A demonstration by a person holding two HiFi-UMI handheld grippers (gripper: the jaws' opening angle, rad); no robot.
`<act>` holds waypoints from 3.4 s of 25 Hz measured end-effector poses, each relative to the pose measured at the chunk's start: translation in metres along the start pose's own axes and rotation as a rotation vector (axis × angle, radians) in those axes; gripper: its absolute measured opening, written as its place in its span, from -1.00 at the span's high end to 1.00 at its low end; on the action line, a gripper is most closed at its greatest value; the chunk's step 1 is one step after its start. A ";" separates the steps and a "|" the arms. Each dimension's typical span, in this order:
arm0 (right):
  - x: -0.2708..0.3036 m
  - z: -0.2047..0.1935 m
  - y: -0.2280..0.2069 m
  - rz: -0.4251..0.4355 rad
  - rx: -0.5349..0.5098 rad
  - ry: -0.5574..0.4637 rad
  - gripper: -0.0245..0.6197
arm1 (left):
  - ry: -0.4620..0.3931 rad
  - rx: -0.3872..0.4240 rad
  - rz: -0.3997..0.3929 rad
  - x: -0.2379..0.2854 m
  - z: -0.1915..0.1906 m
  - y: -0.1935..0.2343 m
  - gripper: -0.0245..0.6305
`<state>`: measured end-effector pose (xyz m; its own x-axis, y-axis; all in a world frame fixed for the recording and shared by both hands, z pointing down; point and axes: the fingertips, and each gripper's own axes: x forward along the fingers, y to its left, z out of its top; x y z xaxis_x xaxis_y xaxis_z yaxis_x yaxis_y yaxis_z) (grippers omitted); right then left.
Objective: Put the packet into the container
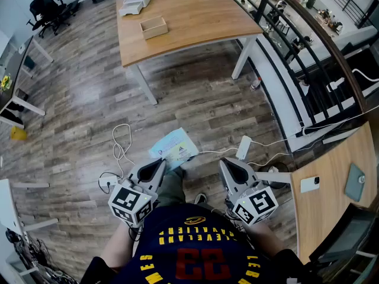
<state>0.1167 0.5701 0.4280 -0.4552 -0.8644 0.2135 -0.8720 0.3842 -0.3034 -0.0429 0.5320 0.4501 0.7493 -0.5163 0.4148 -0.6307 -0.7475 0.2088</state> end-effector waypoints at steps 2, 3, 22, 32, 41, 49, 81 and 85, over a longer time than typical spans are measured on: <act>-0.007 -0.003 0.015 -0.002 -0.054 0.000 0.90 | 0.020 0.107 0.006 -0.017 -0.006 -0.004 0.91; -0.010 -0.005 0.023 -0.002 -0.073 0.003 0.90 | 0.030 0.146 0.007 -0.026 -0.010 -0.006 0.91; 0.001 -0.050 0.144 0.049 -0.034 0.058 0.90 | 0.052 0.139 -0.062 -0.116 -0.075 -0.013 0.91; -0.001 -0.034 0.137 0.142 -0.027 0.039 0.90 | 0.039 0.167 -0.077 -0.108 -0.057 -0.028 0.91; -0.014 -0.046 0.119 0.275 0.021 0.118 0.44 | 0.026 0.173 -0.034 -0.083 -0.048 -0.055 0.91; -0.002 -0.056 0.102 0.275 0.005 0.181 0.37 | 0.024 0.155 -0.034 -0.069 -0.042 -0.052 0.91; 0.234 0.017 0.064 0.071 0.009 0.186 0.89 | -0.037 0.111 -0.242 0.021 0.047 0.171 0.91; 0.250 0.021 0.055 0.069 0.012 0.197 0.89 | -0.037 0.113 -0.249 0.031 0.053 0.182 0.91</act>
<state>-0.0409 0.3686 0.4457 -0.5413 -0.7556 0.3689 -0.8358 0.4355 -0.3344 -0.1240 0.3574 0.4542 0.8865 -0.3244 0.3300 -0.4014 -0.8939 0.1996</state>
